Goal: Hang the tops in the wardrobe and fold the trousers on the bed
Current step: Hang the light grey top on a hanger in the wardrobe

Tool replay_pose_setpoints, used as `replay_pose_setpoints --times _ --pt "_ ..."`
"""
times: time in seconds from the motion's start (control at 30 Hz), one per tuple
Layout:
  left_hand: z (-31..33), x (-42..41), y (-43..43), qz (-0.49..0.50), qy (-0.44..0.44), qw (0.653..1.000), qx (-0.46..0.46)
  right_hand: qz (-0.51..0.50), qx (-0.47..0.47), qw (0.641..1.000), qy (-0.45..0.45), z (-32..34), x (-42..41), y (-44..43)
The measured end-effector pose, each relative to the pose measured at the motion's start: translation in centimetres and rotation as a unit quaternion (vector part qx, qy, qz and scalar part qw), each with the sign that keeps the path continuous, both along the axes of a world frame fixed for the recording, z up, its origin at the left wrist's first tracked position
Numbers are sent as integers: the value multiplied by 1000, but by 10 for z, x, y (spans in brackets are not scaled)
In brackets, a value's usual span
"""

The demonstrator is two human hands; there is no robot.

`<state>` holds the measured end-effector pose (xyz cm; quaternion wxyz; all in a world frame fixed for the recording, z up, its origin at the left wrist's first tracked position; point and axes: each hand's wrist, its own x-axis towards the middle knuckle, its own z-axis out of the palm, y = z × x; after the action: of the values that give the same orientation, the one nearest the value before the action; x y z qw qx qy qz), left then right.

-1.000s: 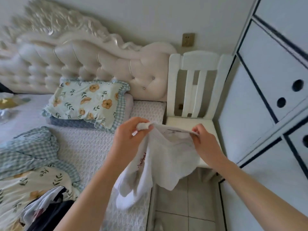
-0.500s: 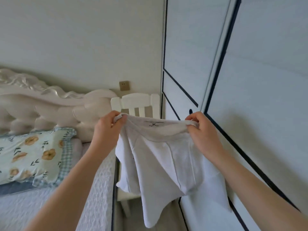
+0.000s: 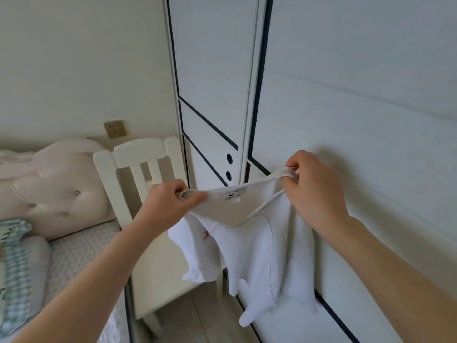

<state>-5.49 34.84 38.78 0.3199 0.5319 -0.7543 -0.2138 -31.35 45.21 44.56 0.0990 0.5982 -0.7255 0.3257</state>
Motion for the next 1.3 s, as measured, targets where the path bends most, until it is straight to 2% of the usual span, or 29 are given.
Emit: replay_pose_setpoints --times 0.17,0.3,0.37,0.43,0.53,0.63,0.73,0.87,0.93,1.13,1.3 --pt "-11 -8 0 -52 -56 997 -9 -48 27 998 7 -13 -14 28" --pt "-10 -7 0 -22 -63 997 25 -38 32 995 -82 -18 -20 49" --pt "-10 -11 1 1 -46 997 61 -29 28 993 -110 -20 -21 59" --pt "-11 -17 4 8 6 993 119 -15 27 992 -119 -22 -22 72" --pt "-12 -26 16 -34 125 945 301 6 51 992 -117 -26 -29 98" --pt "-14 -30 37 -119 118 877 450 6 73 990 -118 -28 -40 129" --pt "-16 -32 65 -182 118 824 523 -13 63 992 -106 -23 -49 167" --pt "-20 -44 107 -131 212 813 526 -64 122 989 46 -16 -48 228" --pt "-21 -55 132 -97 259 804 527 -68 155 982 87 -15 -43 260" --pt "-10 -92 212 -104 315 772 543 -63 167 978 110 -4 -50 364" --pt "11 -122 276 -156 305 772 535 -68 142 979 130 12 -68 443"
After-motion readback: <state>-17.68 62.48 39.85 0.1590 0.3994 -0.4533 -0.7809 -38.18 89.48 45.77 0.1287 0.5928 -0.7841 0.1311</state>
